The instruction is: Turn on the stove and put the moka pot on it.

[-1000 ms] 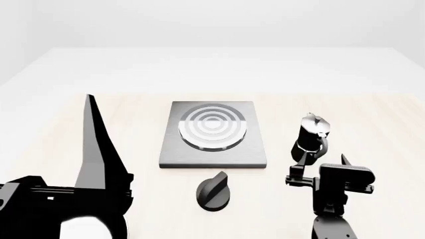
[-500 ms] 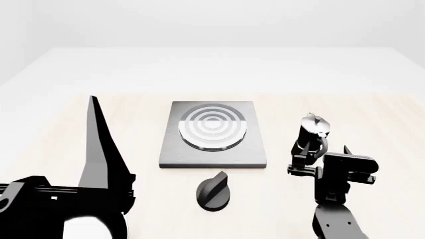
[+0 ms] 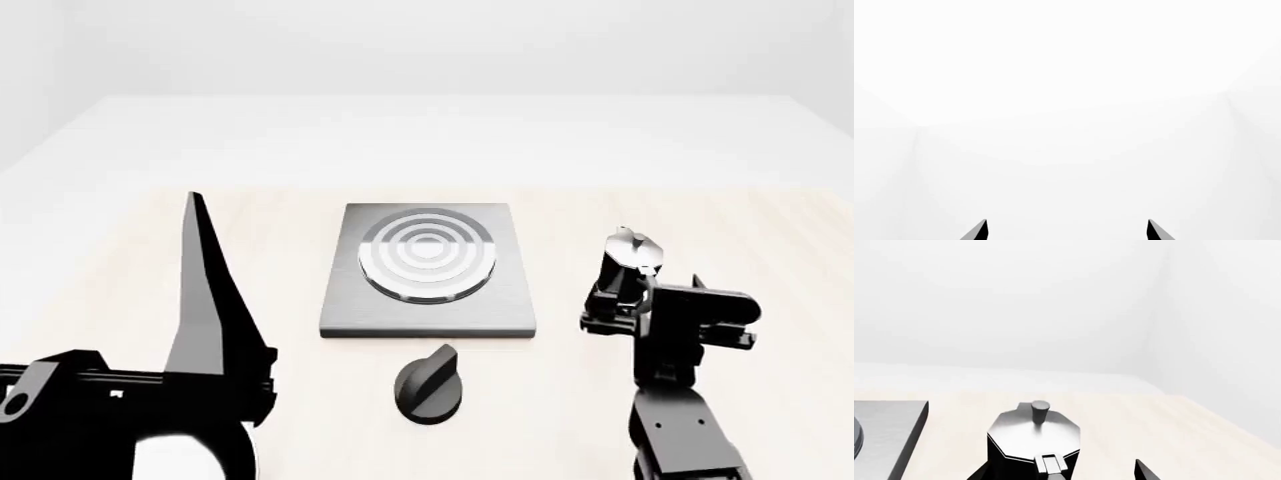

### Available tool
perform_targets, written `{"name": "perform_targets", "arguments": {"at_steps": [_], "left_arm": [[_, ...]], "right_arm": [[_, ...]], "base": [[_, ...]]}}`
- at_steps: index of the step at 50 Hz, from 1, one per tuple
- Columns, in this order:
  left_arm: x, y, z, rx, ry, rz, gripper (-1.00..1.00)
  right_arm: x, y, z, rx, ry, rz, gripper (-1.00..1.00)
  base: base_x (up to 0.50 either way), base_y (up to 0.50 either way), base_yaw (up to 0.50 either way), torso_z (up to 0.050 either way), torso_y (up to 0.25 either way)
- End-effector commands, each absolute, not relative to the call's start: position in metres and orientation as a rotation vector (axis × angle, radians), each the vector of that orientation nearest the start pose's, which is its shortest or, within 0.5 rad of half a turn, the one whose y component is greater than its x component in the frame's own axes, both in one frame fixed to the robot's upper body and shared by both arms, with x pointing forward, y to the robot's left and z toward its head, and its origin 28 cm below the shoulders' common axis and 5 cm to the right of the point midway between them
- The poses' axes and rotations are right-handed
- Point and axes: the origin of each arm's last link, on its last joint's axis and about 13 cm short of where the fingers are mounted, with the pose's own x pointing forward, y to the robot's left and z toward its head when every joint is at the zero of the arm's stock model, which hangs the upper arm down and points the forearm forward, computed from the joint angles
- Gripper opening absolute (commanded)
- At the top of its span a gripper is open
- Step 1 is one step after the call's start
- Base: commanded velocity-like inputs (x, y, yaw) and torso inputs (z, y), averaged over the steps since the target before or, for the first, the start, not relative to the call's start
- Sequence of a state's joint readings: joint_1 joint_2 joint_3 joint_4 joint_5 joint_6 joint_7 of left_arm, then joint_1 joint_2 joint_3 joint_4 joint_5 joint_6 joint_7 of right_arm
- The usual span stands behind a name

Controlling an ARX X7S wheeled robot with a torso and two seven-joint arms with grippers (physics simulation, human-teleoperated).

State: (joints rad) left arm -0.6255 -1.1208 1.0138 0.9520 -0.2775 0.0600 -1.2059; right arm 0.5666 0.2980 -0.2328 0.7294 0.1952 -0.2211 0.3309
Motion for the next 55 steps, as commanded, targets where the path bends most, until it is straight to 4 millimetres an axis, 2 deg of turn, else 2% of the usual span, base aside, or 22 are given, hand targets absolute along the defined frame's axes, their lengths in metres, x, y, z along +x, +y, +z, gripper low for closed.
{"name": "perform_targets", "arguments": {"at_steps": [1, 15, 29, 55], "left_arm": [[0.148, 0.218, 0.203, 0.115, -0.825, -0.036, 1.0], [0.148, 0.218, 0.202, 0.113, -0.821, -0.034, 1.0], [0.148, 0.218, 0.2, 0.107, -0.817, -0.032, 1.0], [0.149, 0.218, 0.199, 0.103, -0.811, -0.035, 1.0]], "right_arm": [[0.331, -0.178, 0.035, -0.188, -0.047, -0.322, 1.0], [0.335, -0.176, 0.034, -0.197, -0.031, -0.327, 1.0], [0.332, -0.175, 0.019, -0.196, 0.025, -0.31, 1.0], [0.33, -0.18, 0.006, -0.191, 0.07, -0.325, 1.0]], "base": [[0.0, 0.0, 0.0, 0.0, 0.0], [0.0, 0.0, 0.0, 0.0, 0.0], [0.0, 0.0, 0.0, 0.0, 0.0], [0.0, 0.0, 0.0, 0.0, 0.0]]}}
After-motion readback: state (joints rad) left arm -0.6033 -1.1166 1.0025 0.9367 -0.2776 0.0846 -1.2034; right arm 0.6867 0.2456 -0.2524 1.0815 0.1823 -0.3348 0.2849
